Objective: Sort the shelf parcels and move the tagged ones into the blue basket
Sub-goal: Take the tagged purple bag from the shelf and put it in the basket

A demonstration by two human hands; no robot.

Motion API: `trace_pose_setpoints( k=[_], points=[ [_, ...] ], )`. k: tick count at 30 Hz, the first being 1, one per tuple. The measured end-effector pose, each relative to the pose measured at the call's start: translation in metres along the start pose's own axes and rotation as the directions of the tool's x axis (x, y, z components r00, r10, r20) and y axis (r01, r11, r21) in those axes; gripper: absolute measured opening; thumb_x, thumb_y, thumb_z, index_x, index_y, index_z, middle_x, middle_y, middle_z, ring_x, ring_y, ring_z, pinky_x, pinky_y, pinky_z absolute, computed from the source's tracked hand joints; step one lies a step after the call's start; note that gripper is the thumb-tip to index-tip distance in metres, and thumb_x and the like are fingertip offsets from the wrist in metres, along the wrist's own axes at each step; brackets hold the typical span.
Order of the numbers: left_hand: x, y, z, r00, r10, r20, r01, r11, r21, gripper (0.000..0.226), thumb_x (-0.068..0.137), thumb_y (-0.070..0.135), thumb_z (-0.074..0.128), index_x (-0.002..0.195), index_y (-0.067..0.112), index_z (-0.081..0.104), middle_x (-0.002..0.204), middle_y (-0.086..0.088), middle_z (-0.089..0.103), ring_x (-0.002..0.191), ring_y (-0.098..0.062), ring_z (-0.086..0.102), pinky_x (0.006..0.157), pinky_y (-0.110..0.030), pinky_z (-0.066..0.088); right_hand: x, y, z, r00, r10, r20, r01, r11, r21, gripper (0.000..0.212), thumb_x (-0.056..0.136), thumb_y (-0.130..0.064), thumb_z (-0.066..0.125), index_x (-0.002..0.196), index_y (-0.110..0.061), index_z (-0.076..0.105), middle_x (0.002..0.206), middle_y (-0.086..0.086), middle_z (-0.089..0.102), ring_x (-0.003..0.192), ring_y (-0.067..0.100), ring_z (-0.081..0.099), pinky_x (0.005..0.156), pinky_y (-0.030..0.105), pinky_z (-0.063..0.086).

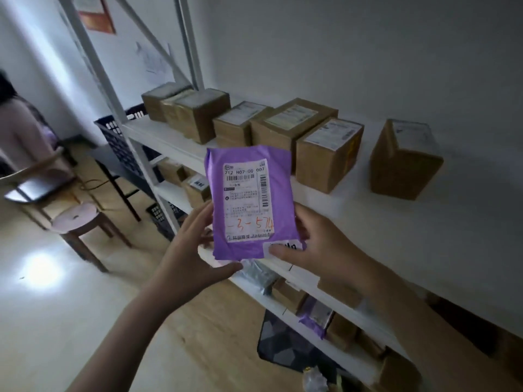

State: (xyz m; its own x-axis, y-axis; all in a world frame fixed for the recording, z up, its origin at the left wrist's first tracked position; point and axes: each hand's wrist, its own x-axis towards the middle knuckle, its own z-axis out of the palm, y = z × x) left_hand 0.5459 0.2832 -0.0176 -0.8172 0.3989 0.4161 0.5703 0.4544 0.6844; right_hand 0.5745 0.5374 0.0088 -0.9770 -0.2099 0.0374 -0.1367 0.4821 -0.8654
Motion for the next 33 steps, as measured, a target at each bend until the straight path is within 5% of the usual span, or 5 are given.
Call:
trace_pose_setpoints(
  k=[8,13,19,28,33],
  points=[
    [-0.02,-0.096,-0.096,0.981,-0.118,-0.156,0.109,0.992,-0.06,0.097,0.068,0.021,0.09,0.15,0.02,0.037,0.143,0.009,0.042,0.122,-0.005,0.051,0.089,-0.014,0.05,0.112,-0.045,0.113,0.991,0.017,0.13,-0.012,0.999,-0.043,0.062,0.079,-0.046,0.081,0.13,-0.044,0.047,0.115,-0.024,0.067,0.104,-0.009,0.063,0.085,0.021,0.055],
    [-0.034,-0.171,-0.157,0.956,-0.212,-0.205,0.204,0.977,-0.061,0.1,0.067,0.024,0.09,0.149,0.029,0.033,0.138,0.019,0.041,0.119,0.004,0.051,0.085,-0.009,0.048,0.178,-0.068,0.194,0.978,-0.01,0.208,0.02,0.999,-0.05,0.071,0.079,-0.03,0.085,0.136,-0.036,0.044,0.102,-0.036,0.062,0.091,-0.019,0.06,0.066,0.005,0.048],
    [-0.043,-0.264,-0.213,0.919,-0.318,-0.234,0.319,0.947,-0.036,0.097,0.071,0.028,0.087,0.15,0.031,0.033,0.139,0.017,0.044,0.124,0.002,0.048,0.091,-0.017,0.052,0.26,-0.093,0.283,0.968,-0.063,0.243,0.085,0.993,-0.08,0.111,0.068,-0.055,0.082,0.149,-0.055,0.006,0.111,-0.032,0.062,0.098,-0.006,0.065,0.082,0.025,0.056],
    [0.0,-0.435,-0.308,0.861,-0.429,-0.272,0.459,0.886,0.056,0.098,0.072,0.035,0.086,0.151,0.029,0.03,0.141,0.015,0.044,0.122,0.005,0.048,0.092,-0.025,0.054,0.45,-0.094,0.386,0.921,-0.137,0.364,0.231,0.946,-0.228,0.11,0.073,-0.031,0.083,0.15,-0.053,0.007,0.118,-0.021,0.062,0.092,0.005,0.068,0.076,0.04,0.061],
    [0.054,-0.53,-0.371,0.853,-0.441,-0.278,0.48,0.873,0.087,0.097,0.072,0.028,0.086,0.151,0.027,0.031,0.138,0.013,0.047,0.124,-0.007,0.05,0.092,-0.036,0.055,0.58,-0.101,0.436,0.898,-0.161,0.41,0.264,0.942,-0.208,0.12,0.067,-0.028,0.085,0.151,-0.056,0.004,0.14,-0.019,0.049,0.114,0.003,0.059,0.087,0.04,0.057]
  ],
)
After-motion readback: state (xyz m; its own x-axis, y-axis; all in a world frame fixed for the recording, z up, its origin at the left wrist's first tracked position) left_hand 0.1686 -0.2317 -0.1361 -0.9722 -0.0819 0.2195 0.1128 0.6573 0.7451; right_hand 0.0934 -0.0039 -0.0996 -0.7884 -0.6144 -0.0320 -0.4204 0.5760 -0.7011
